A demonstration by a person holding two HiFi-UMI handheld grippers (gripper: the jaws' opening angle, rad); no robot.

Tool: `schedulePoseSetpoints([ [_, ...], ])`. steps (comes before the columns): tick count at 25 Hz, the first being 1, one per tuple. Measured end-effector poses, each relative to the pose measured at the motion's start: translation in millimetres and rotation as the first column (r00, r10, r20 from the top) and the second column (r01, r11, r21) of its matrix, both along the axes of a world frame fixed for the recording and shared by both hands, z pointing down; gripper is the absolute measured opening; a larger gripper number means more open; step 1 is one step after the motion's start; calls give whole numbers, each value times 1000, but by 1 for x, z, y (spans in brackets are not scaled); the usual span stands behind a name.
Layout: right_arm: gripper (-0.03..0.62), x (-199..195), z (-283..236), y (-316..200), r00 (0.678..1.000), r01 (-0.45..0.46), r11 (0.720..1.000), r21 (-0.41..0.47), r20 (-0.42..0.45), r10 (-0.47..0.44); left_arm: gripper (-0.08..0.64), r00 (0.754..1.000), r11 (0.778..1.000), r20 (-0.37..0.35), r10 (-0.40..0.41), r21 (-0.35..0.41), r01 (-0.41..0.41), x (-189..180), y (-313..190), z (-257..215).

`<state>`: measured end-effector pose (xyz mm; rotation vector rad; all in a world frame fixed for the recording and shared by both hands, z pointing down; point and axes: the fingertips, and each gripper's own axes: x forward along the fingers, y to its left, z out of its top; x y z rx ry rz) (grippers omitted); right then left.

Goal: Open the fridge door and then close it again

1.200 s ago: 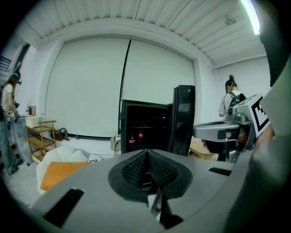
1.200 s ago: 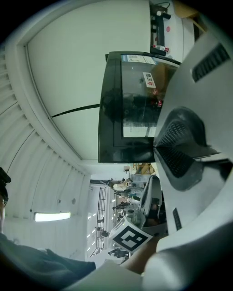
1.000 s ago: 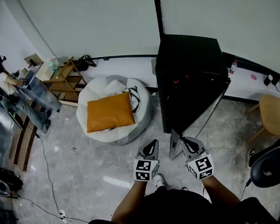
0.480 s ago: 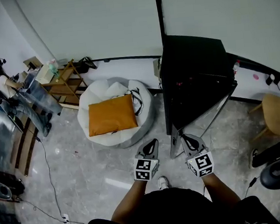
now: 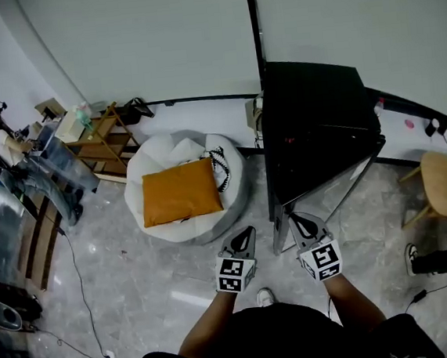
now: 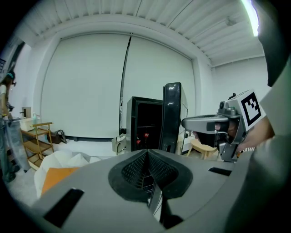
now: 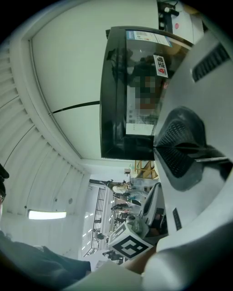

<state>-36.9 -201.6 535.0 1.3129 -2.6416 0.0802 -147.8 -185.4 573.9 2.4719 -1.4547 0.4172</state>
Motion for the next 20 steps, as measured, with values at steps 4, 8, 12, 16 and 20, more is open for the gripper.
schedulePoseSetpoints([
  [4,20,-3,1,-10,1000,-25,1000,-3,4,25,21,1000,1000,-7,12,3,-12,-3,-7,0],
  [8,20,-6,1,-20,999,-42,999,-1,1,42,21,1000,1000,-6,21,0,-21,-8,-12,1],
  [12,20,-10,1,-28,999,-45,999,5,2,45,21,1000,1000,-3,26,0,-26,-14,-17,4],
  [16,20,-14,2,-34,999,-51,999,2,-1,51,21,1000,1000,-3,31,-1,-31,-17,-21,4],
  [20,20,-17,2,-42,999,-52,999,3,-16,52,21,999,999,-12,44,5,-44,-19,-24,3],
])
